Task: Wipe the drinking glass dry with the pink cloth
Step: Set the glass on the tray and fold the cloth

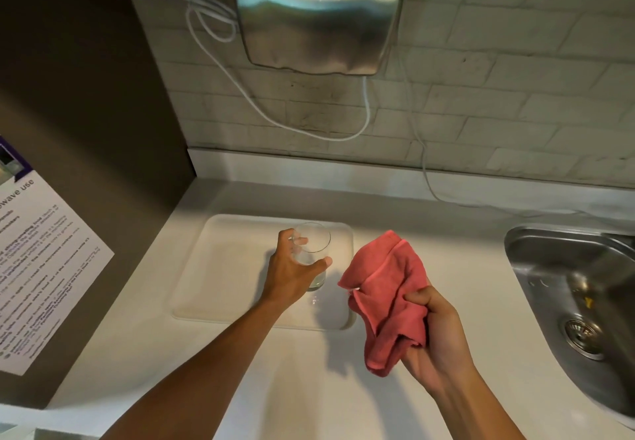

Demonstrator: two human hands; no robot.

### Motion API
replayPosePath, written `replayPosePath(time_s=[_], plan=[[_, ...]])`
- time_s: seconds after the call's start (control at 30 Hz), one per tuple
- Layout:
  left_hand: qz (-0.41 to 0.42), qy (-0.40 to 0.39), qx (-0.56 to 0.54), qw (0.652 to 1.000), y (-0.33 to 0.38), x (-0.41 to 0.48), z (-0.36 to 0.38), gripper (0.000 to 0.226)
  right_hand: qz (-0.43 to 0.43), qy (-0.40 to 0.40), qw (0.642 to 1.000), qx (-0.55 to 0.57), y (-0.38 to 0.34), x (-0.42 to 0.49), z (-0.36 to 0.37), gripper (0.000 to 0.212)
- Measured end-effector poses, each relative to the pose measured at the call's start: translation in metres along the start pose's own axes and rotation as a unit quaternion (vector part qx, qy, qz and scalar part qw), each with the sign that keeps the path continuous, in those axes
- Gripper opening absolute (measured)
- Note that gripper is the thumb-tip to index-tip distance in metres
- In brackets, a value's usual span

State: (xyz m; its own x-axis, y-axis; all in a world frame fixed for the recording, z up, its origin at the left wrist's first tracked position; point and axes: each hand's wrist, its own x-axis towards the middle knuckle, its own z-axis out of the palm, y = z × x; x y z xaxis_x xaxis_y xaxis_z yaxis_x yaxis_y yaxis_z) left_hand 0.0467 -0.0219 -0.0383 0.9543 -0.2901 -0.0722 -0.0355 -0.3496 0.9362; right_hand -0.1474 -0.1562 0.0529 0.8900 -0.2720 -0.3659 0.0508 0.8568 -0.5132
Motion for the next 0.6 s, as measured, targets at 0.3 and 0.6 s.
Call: replayPosePath(time_s=[0.3, 0.6], plan=[[0.14, -0.026, 0.054, 0.988, 0.052, -0.057, -0.046, 0.083, 0.043, -0.057, 0.997, 0.007, -0.011, -0.009, -0.001, 0.043], [0.038, -0.239, -0.091, 0.966, 0.11, -0.081, -0.042, 0.023, 0.041, -0.084, 0.994, -0.065, -0.023, -0.004, 0.012, 0.065]])
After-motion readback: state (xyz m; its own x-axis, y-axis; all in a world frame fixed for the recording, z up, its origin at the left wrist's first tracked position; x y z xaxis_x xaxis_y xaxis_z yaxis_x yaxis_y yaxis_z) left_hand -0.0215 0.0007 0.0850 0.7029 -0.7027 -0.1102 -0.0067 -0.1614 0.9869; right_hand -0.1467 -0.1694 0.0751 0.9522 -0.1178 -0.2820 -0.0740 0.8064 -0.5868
